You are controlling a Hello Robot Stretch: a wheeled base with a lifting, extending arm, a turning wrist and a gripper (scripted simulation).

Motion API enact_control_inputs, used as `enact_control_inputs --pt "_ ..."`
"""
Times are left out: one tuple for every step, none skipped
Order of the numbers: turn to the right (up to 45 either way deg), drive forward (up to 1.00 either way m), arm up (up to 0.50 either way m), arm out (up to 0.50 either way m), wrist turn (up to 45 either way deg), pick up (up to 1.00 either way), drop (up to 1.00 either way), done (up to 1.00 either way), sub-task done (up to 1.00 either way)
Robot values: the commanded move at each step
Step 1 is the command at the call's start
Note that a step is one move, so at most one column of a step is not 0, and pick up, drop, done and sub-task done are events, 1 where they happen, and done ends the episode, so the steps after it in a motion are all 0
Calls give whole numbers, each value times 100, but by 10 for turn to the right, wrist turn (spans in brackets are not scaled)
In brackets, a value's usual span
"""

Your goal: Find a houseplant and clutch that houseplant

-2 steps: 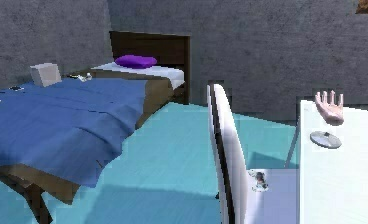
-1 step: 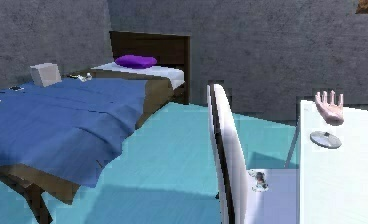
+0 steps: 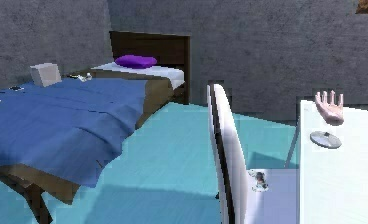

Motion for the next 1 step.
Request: enact_control_inputs --pt "0 0 0 0 450 0 0 0 0"
